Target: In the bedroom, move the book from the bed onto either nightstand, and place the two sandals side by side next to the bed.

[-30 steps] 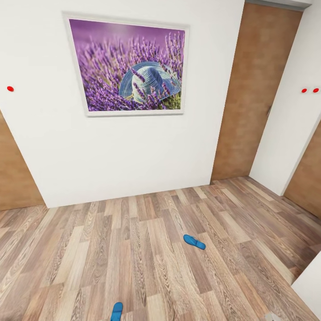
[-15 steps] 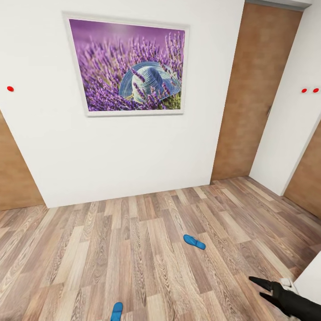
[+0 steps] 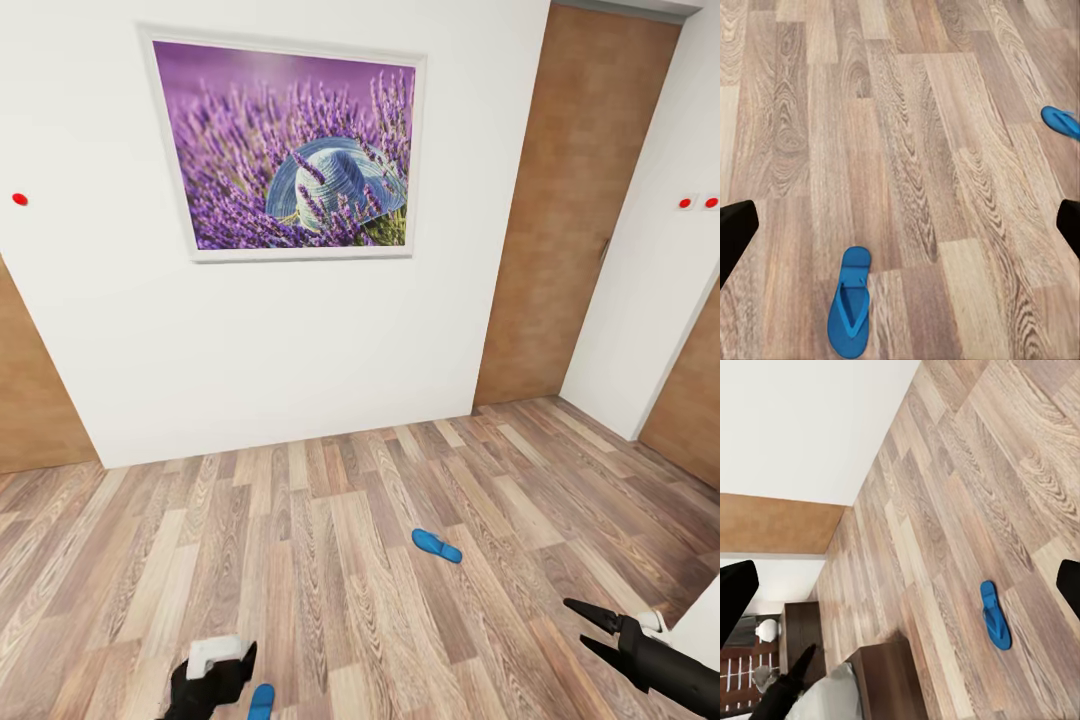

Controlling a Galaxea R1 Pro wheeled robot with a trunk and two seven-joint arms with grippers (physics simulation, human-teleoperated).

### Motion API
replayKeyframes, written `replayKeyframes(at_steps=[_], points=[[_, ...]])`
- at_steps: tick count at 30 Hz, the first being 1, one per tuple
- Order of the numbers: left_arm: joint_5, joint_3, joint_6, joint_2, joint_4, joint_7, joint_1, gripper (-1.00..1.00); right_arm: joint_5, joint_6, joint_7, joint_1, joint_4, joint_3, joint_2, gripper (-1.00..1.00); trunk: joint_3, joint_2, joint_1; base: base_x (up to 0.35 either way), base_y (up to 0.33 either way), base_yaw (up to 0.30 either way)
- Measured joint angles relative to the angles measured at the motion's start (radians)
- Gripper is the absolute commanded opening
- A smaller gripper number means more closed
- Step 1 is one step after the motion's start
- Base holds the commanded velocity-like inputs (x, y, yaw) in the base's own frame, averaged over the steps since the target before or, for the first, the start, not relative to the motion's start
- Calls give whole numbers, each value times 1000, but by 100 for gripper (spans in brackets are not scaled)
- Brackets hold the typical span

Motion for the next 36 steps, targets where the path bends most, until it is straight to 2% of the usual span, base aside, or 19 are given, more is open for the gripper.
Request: replayKeyframes(at_steps=[1,3,4,6,7,8,9,11,13,14,16,18,21,36], points=[[0,-1,83,-1,-67,0,-2,100,0,0,0,0,0,0,0,100,0,0,0,19,0,0],[0,-1,162,-2,-133,0,-8,100,-1,0,0,0,0,0,0,100,0,0,0,13,0,0],[1,-1,231,-3,-189,0,-21,100,-1,0,0,0,0,0,0,100,0,0,0,8,0,0],[2,-1,297,-6,-238,0,-43,100,-1,0,0,0,0,0,0,100,0,0,0,5,0,0],[4,-2,401,-17,-278,1,-90,100,-1,0,0,0,0,1,0,100,0,0,0,3,0,0],[4,-2,438,-21,-287,2,-113,100,-1,0,0,0,0,1,0,100,0,0,0,2,0,0],[5,-1,530,-26,-265,3,-167,100,-1,0,0,0,-1,1,0,100,0,0,0,1,0,0],[6,0,622,-29,-211,5,-232,100,-1,0,0,0,-1,1,0,100,0,0,0,1,0,0],[7,1,721,-32,-71,6,-334,100,-1,0,-1,0,-1,1,0,100,0,0,0,0,0,0],[6,2,755,-32,44,7,-392,100,-1,0,-1,0,-1,1,0,100,0,0,0,0,0,0],[5,2,772,-33,150,6,-436,100,-1,0,-1,0,-1,1,0,100,0,0,0,0,0,0],[4,2,780,-33,217,5,-461,100,-1,0,-2,0,-1,1,0,100,0,0,0,0,0,0],[7,4,778,-27,275,3,-479,100,0,0,-3,0,-1,1,1,100,0,0,0,0,0,0],[7,1,762,-27,294,5,-486,100,3,0,-5,0,-3,2,2,100,0,0,0,0,0,0]])
